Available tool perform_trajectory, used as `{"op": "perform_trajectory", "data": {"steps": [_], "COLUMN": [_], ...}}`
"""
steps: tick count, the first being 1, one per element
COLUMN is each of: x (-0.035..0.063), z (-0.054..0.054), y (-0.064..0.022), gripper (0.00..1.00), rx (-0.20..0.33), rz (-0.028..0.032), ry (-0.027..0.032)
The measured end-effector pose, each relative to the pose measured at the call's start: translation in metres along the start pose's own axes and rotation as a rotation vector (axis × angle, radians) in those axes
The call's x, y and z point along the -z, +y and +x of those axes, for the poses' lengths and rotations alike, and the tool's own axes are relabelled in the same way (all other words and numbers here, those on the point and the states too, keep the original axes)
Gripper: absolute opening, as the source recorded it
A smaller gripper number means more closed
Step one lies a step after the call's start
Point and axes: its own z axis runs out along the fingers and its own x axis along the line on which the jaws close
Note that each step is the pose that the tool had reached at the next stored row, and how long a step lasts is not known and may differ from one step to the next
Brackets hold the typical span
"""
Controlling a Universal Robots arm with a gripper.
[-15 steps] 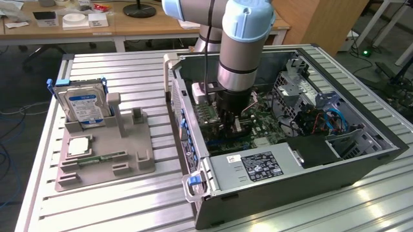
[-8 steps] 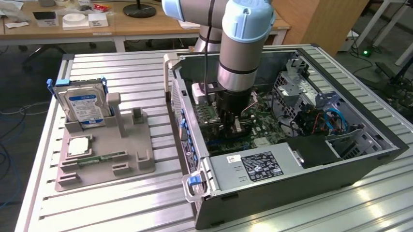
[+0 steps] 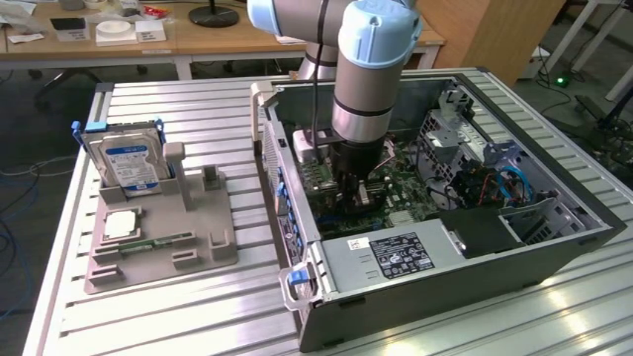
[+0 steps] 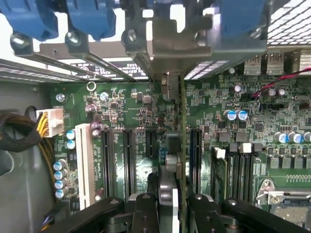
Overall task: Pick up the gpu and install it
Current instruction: 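Insert the gpu into the slot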
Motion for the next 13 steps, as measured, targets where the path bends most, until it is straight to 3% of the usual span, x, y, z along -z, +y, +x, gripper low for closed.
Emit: {"op": "perform_trajectory", "data": {"steps": [5, 13], "x": [-0.0004, 0.0019], "z": [-0.0002, -0.0004], "y": [0.0004, 0.0004], "gripper": [0.28, 0.29], "rx": [-0.001, -0.001], "rz": [-0.0004, 0.0049], "ry": [-0.0015, -0.0037]}}
